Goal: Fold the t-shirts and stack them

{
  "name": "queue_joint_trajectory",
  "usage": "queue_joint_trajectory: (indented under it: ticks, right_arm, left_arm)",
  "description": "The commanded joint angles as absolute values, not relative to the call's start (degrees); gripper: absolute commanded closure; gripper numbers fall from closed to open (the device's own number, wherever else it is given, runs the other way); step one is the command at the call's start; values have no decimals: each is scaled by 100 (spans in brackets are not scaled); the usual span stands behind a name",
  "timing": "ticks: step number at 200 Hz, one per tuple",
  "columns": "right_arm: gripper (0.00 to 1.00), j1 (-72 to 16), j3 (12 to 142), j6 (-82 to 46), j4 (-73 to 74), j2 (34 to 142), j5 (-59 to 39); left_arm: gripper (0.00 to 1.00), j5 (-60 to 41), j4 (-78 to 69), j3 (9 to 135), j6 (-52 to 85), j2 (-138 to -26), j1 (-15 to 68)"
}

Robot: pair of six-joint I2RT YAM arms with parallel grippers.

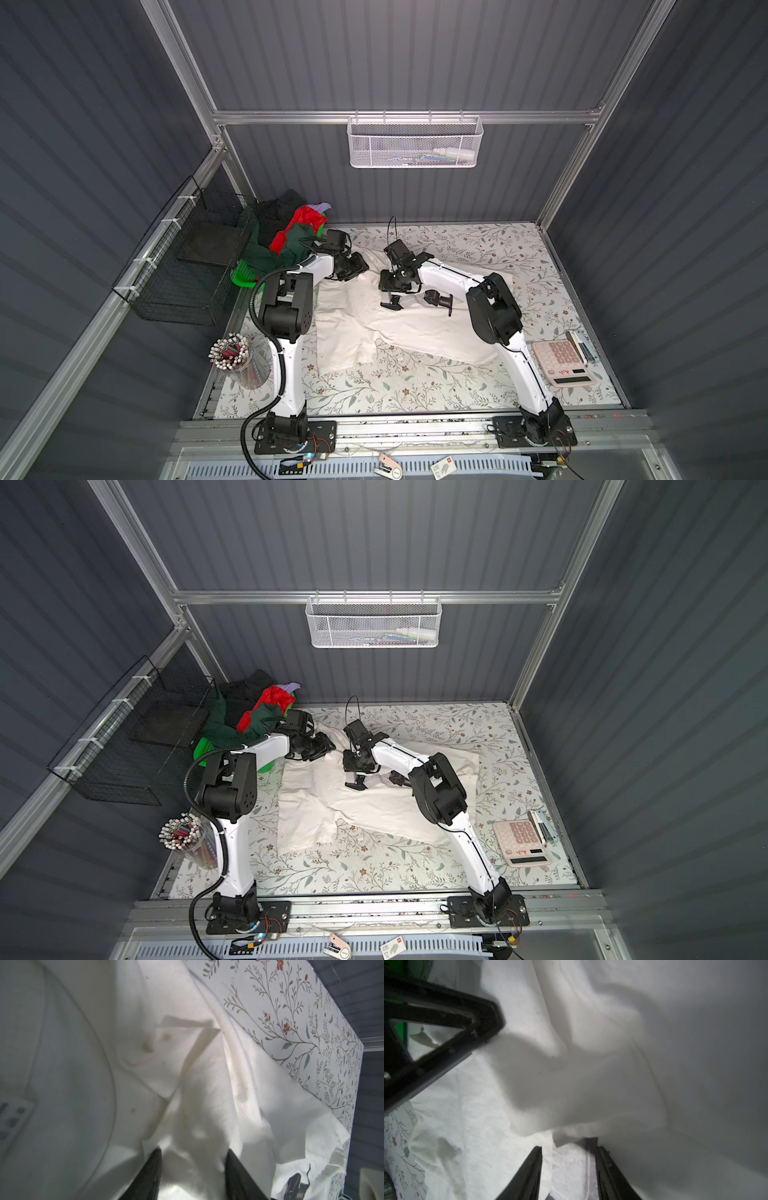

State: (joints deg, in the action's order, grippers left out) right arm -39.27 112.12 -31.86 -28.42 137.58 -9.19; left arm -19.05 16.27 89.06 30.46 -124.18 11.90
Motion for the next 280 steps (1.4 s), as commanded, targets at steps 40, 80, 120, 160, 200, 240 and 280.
queue_joint_trajectory:
  ticks: [40, 80, 120, 160, 200, 240, 280]
  right_arm:
    - [64, -3918, 11716, -3021, -3300, 14128, -685]
    - [74, -3911, 11767, -2972, -3287, 14152, -605]
    - [82, -3902, 11998, -2887, -3368, 14250, -631]
    - [94, -3889, 12059, -2953, -3362, 14254, -703]
    - [100, -3886, 11827, -2979, -3338, 13940, -515]
    - [100, -3891, 11187, -3038, -3051, 13424, -361]
    - [100, -3887, 10718, -3049, -2971, 13010, -171]
  left_arm:
    - [68, -2196, 1696, 8974, 3076, -12440, 1160]
    - [78, -2268, 1713, 9009, 3078, -12436, 1160]
    - [83, -2291, 1719, 8907, 3070, -12372, 1160]
    - [87, -2294, 1779, 8839, 3024, -12245, 1164]
    - [87, -2231, 1905, 8780, 2956, -12055, 1161]
    - [86, -2102, 2106, 8796, 2866, -11867, 1160]
    - [85, -1996, 2395, 8858, 2769, -11678, 1160]
